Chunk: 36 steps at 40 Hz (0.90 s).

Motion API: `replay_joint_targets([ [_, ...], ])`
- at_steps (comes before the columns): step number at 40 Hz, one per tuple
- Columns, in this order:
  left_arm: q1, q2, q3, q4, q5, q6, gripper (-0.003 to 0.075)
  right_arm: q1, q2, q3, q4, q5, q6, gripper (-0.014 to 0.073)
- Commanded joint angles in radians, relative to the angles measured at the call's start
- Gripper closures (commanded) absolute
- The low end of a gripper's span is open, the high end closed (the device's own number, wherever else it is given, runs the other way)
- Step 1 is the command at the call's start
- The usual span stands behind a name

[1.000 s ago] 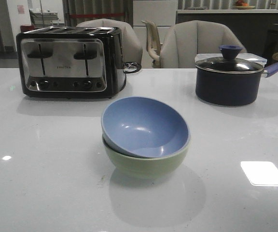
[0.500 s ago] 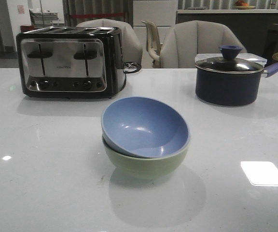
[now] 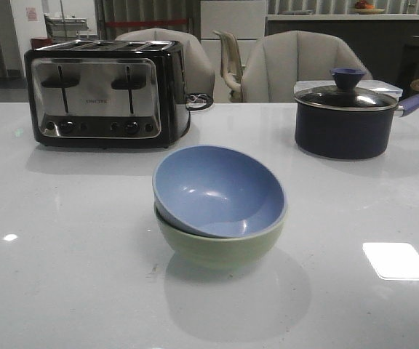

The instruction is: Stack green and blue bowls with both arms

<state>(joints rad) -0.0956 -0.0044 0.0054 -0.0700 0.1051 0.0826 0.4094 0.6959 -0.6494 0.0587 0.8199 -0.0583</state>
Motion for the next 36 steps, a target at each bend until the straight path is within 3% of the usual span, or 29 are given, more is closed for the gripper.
replay_joint_targets([
  [1,0.044,-0.023,0.014,-0.01,-0.145,-0.003,0.0619,-0.004,-0.005,-0.026,-0.003,-0.056,-0.001,0.0559],
  [36,0.061,-0.021,0.019,-0.01,-0.155,-0.003,0.0619,-0.004,-0.005,-0.026,-0.003,-0.054,-0.001,0.0559],
])
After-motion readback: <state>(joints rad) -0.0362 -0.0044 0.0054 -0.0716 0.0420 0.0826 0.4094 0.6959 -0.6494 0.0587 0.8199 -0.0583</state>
